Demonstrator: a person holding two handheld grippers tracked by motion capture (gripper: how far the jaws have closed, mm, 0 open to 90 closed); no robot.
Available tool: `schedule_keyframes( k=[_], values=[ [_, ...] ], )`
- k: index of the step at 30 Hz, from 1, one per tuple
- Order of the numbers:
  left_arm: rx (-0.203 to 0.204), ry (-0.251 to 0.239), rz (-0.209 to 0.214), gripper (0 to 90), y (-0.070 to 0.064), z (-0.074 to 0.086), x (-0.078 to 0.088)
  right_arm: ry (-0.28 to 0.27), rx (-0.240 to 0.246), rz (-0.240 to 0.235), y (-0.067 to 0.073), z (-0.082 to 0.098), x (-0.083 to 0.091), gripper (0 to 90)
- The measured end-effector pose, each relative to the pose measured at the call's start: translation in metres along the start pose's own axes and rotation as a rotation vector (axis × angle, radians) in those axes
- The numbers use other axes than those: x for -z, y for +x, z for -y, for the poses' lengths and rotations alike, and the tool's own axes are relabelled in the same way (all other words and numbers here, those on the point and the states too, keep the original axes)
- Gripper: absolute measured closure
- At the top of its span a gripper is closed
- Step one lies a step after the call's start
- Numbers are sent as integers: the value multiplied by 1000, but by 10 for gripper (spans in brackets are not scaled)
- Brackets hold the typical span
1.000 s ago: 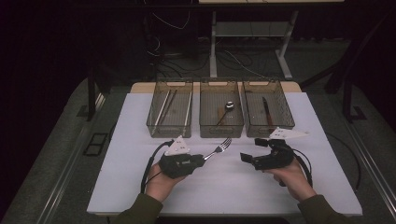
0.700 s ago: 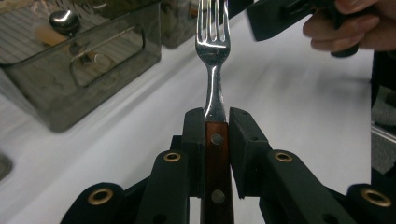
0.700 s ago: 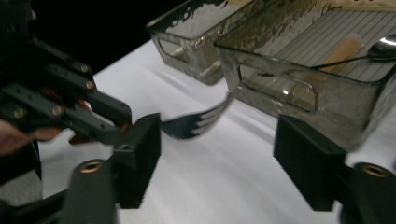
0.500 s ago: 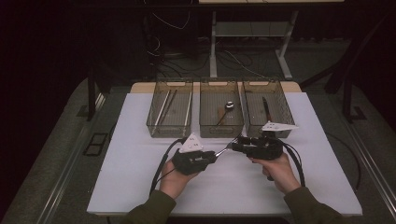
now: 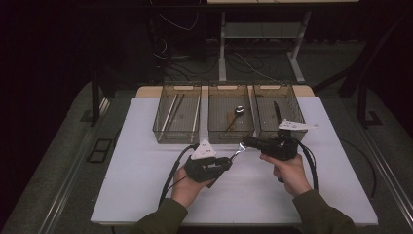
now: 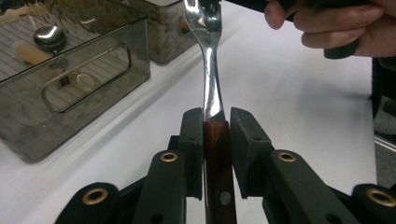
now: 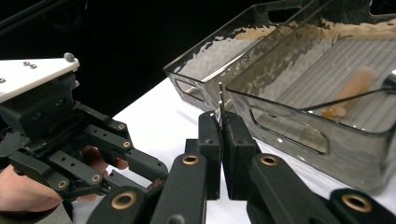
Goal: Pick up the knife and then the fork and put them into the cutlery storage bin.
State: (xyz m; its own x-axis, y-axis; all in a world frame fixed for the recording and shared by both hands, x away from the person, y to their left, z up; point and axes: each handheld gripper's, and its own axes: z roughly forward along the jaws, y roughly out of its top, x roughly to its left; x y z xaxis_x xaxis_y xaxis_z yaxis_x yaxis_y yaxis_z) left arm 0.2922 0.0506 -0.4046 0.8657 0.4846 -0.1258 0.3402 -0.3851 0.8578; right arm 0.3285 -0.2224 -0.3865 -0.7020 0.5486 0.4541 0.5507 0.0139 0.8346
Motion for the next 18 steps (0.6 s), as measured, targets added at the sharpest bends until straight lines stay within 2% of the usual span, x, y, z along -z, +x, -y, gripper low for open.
schedule_keyframes(
  k=[2, 3, 5, 8, 13, 18],
  values=[
    [-2, -7, 3, 726, 2, 1, 2, 4, 14, 7, 2, -2, -1, 876],
    [0, -15, 3, 683, 4, 1, 3, 6, 26, 18, 2, -3, -1, 876],
    [4, -11, -28, 614, 7, 3, 7, 1, 29, 27, 1, -6, 1, 876],
    [7, -11, -25, 536, 12, 8, 15, 12, 34, 65, -3, -14, 7, 876],
    [-29, 9, -30, 448, 20, 18, 30, -7, 43, 98, -12, -30, 23, 876],
    [-15, 7, -22, 372, 29, 31, 46, -18, 58, 143, -18, -49, 42, 876]
  ],
)
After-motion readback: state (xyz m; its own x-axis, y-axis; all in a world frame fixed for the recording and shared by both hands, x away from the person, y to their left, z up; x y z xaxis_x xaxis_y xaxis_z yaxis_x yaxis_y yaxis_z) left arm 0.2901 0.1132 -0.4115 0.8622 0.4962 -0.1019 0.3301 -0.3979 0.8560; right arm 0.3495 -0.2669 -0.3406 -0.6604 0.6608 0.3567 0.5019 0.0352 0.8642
